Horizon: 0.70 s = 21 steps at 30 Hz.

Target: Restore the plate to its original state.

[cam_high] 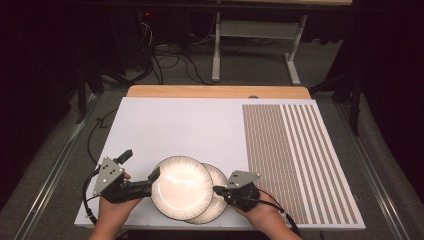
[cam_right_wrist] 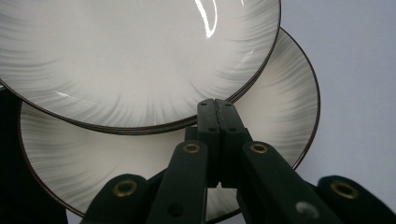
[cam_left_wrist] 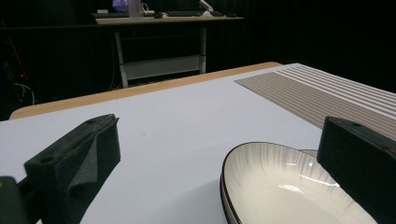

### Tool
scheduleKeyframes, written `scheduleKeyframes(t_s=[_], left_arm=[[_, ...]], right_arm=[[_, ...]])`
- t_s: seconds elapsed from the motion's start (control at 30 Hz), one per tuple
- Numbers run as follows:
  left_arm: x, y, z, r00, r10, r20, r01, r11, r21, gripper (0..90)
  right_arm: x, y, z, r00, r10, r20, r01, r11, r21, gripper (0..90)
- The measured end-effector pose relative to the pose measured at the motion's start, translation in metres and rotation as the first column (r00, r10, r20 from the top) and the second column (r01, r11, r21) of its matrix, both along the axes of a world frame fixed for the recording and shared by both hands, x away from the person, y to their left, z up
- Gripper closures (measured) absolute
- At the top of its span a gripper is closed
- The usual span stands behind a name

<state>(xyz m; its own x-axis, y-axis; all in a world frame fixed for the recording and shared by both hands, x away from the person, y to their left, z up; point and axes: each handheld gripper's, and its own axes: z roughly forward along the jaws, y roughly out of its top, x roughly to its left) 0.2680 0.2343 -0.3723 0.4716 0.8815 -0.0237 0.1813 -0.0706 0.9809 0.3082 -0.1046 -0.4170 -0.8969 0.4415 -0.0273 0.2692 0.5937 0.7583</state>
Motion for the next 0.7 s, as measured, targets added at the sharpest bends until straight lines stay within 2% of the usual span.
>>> scheduleKeyframes(t_s=[0.7], left_arm=[[0.0006,-0.0016,0.0002,0.9999,0.003,-0.011,-0.003,0.9998,0.018,0.6]], right_arm=[[-0.0002,0.0,-0.0003,1.0,-0.001,0.001,0.001,1.0,0.008,90.0]])
